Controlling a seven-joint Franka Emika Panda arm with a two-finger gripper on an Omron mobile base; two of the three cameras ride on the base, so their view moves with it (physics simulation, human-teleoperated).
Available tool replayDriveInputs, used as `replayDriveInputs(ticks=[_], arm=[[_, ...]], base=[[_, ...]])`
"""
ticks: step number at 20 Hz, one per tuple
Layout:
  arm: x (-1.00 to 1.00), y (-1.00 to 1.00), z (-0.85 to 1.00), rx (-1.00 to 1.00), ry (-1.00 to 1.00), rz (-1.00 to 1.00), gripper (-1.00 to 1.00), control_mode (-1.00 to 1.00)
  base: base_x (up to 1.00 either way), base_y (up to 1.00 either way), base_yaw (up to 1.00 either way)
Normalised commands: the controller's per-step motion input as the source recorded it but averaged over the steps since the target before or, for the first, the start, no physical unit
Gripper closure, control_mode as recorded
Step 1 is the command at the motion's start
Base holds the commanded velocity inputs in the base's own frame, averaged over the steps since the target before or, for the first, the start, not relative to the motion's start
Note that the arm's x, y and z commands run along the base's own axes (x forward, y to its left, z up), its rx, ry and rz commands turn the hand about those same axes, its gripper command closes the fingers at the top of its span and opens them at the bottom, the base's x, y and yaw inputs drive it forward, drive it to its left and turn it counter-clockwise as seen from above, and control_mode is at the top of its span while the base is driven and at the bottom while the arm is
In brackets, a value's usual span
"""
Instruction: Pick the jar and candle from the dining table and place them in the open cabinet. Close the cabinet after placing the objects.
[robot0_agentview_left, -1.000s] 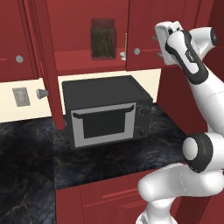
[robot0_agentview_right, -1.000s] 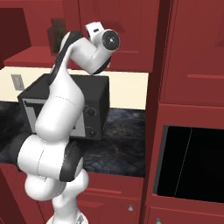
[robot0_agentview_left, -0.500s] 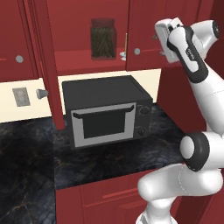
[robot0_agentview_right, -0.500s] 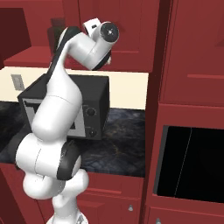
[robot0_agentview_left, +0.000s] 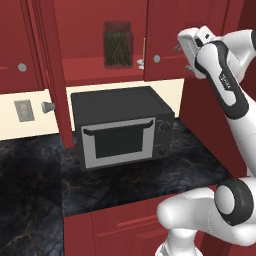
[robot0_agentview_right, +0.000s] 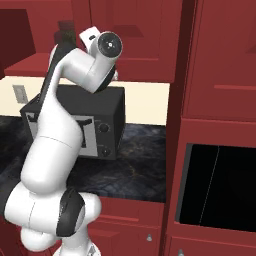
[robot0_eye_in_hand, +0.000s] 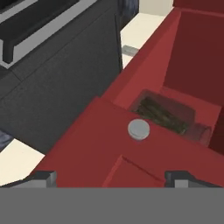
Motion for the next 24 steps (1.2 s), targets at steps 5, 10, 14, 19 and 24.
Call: replayDriveInputs(ticks=[5, 10, 14, 19, 24], arm=[[-0.44, 0.32, -0.03, -0.06, -0.04, 0.01, -1.0, -1.0], [-0.49, 0.33, -0.17, -0.06, 0.0, 0.01, -1.0, -1.0], [-0.42, 0.24, -0.17, -0.1, 0.0, 0.02, -1.0, -1.0], [-0.3, 0.07, -0.27, -0.2, -0.12, 0.07, -1.0, -1.0], [-0.34, 0.11, -0.12, -0.26, -0.23, 0.1, -1.0, -1.0]], base=[[0.0, 0.0, 0.0], [0.0, 0.0, 0.0], [0.0, 0.0, 0.0], [0.0, 0.0, 0.0], [0.0, 0.0, 0.0]])
